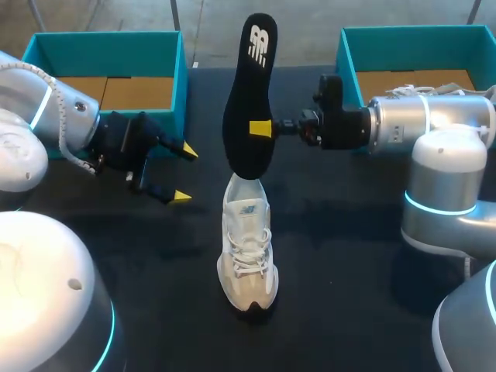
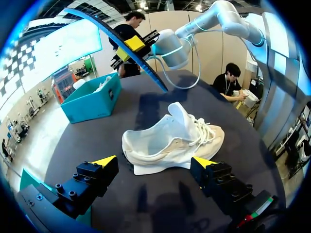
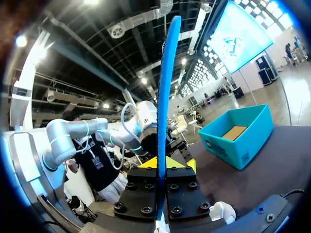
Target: Take the shoe out of the shoebox, open the shoe tongue, remove and reinsert the insole, then place the shoe into the shoebox
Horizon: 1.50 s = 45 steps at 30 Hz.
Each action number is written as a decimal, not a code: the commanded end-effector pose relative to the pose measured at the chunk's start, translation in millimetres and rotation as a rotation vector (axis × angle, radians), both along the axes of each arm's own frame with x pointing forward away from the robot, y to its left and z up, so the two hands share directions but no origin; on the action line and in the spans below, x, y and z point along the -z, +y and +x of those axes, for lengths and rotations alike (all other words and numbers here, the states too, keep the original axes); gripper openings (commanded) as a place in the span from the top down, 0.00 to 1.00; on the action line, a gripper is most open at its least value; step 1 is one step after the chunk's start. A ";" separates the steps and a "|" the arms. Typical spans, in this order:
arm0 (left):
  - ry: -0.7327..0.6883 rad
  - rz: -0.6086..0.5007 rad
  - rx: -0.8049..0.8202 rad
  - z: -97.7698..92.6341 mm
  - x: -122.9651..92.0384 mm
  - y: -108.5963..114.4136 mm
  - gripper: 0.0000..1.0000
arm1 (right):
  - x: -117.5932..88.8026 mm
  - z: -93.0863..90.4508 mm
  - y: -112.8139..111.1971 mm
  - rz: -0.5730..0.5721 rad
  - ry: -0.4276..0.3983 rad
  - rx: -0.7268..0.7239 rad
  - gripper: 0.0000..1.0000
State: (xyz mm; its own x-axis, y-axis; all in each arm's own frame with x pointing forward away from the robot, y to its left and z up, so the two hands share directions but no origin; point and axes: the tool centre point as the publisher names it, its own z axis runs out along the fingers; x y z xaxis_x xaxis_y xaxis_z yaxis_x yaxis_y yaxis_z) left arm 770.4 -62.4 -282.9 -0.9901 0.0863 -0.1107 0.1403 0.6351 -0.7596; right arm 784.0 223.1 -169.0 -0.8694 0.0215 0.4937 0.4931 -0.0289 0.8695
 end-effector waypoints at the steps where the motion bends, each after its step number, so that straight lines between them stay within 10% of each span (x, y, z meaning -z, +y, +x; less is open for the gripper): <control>1: 0.000 0.002 0.000 -0.5 -0.1 0.1 0.00 | 0.4 0.5 2.3 -0.001 0.000 0.002 1.00; 45: 0.223 0.239 -0.079 -23.1 31.8 -17.2 0.00 | 69.9 16.7 12.8 -0.031 -0.081 0.031 1.00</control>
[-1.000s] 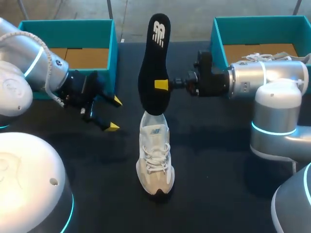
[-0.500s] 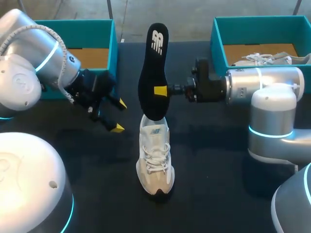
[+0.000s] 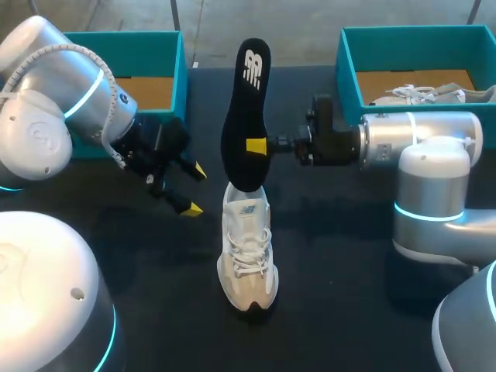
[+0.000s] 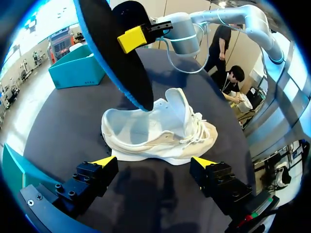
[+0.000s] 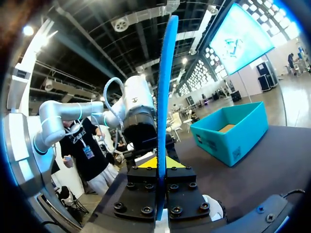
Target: Take the shoe out of the shoebox, open the shoe tongue, remove and reinsert the insole, then place the shoe into the shoebox
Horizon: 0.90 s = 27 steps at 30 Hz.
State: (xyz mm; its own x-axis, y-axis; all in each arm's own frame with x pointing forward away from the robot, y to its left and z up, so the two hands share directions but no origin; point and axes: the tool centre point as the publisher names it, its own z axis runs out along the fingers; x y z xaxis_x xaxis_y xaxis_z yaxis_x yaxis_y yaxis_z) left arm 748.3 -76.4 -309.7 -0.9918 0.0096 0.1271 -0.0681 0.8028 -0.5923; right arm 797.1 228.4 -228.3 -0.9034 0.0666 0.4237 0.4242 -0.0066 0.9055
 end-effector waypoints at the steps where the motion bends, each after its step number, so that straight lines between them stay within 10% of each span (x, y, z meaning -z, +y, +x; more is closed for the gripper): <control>1: -0.004 -0.002 -0.005 -1.4 6.1 -4.0 0.00 | 12.8 3.9 8.1 0.009 -0.002 0.000 1.00; 27: -0.031 -0.022 -0.054 -7.1 28.6 -8.0 0.00 | 47.7 -0.4 8.6 -0.036 0.006 -0.013 1.00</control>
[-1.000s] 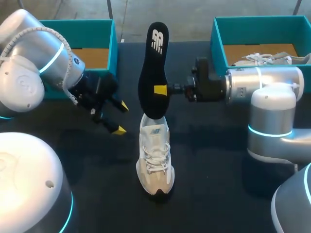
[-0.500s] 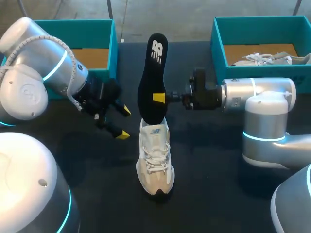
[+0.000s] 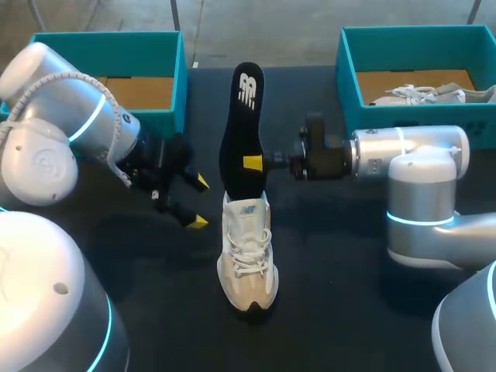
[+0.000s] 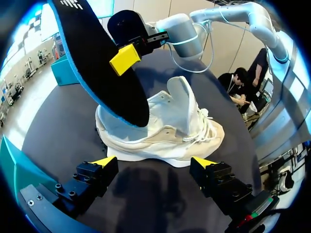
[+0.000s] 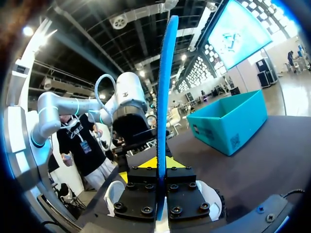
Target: Take the shoe out of the shoebox, open the shoe tongue, remove and reinsert the insole, then place the shoe into the shoebox
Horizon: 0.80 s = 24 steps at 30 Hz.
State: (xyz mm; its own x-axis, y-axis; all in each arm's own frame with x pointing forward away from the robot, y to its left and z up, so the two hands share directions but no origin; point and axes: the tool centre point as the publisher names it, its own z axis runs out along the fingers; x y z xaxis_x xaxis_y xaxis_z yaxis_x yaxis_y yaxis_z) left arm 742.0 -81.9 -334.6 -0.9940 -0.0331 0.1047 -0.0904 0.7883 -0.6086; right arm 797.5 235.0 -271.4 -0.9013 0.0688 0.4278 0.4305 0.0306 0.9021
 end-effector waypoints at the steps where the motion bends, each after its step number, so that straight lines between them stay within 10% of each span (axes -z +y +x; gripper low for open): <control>1: -0.010 -0.005 -0.011 -0.7 4.3 -2.7 0.00 | 5.3 -1.0 2.0 -0.002 -0.003 0.001 1.00; 24: 0.075 -0.071 0.137 -1.7 1.2 -6.9 0.00 | 11.0 4.8 5.2 0.015 0.019 -0.002 1.00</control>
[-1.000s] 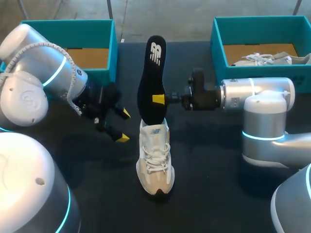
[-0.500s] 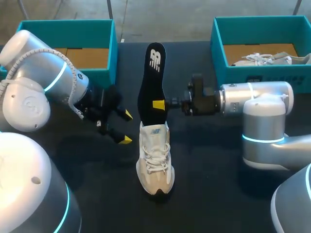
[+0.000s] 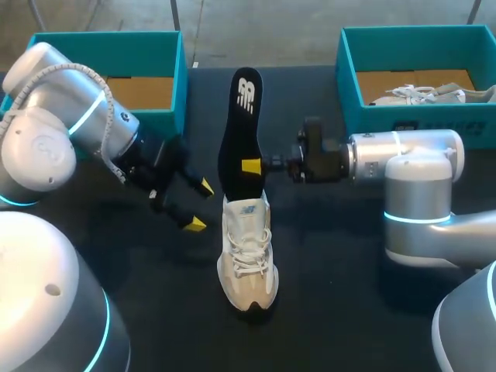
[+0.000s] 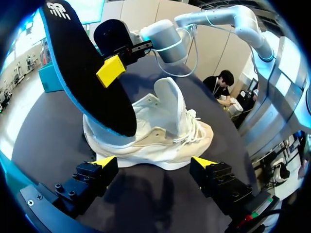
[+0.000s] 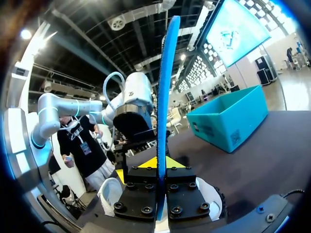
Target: Take the shoe out of the shoebox, open the shoe tongue, remove and reinsert the insole, then place the shoe into the shoebox
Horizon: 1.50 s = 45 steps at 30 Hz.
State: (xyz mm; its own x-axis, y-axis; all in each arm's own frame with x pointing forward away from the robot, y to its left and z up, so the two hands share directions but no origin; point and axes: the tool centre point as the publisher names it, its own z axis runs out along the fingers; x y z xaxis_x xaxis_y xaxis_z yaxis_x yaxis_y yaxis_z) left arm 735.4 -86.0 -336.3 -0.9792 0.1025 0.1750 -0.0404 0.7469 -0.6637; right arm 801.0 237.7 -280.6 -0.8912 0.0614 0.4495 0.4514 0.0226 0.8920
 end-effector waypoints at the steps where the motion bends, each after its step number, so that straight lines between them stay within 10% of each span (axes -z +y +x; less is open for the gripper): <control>1: 0.000 0.007 0.010 6.0 -0.9 -3.5 0.00 | 1.9 1.6 2.8 0.005 -0.006 0.002 1.00; 45: -0.015 0.041 -0.028 16.6 0.8 -0.8 0.00 | 44.8 -18.0 0.6 -0.087 0.035 -0.052 1.00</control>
